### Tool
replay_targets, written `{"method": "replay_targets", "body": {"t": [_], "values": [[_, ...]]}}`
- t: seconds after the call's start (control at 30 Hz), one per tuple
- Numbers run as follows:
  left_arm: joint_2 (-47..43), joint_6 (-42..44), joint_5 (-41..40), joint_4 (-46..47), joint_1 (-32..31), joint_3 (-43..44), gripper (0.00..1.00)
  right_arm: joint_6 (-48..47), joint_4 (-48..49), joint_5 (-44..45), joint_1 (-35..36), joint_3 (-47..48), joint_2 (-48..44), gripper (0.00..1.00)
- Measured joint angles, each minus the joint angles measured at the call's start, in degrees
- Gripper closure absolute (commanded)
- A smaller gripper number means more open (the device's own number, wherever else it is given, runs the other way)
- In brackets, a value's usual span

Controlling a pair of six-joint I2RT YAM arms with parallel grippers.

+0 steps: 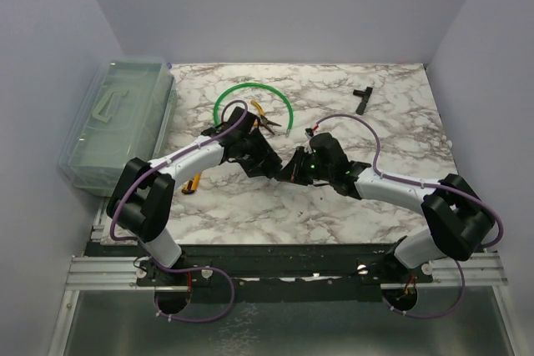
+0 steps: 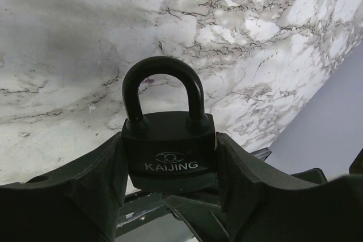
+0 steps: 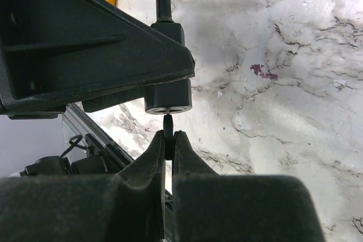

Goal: Unlock with the key

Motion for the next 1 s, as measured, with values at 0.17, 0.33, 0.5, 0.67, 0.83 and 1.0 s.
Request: {"method": "replay_targets", "body": {"t": [0.17,0.33,0.5,0.67,0.83,1.0], "values": [[0.0,0.0,-0.1,0.0,0.0,0.0,1.0,0.0,0.1,0.2,0.0,0.0,0.1,1.0],[0.0,0.0,-0.8,0.0,0.0,0.0,1.0,-0.1,0.5,0.3,0.0,0.2,0.7,1.0],[-0.5,0.0,-2.6,-0.2,0.0,0.0,1.0,-1.7,1.9,0.3,0.0,0.6,1.9,1.0],[-1.8,0.0,-3.9,0.0,0.0,-0.4,1.0,-5.6,2.7,0.3,0.3,1.2,2.1,1.0],[-2.1,0.0,-4.4,-0.1,0.0,-0.7,1.0,-11.5,0.0,2.3,1.5,3.1,2.8,1.0],[-2.1,0.0,-4.6,0.0,0.0,-0.7,1.0,-12.2,-0.9,2.6,1.6,3.7,3.0,1.0]]}}
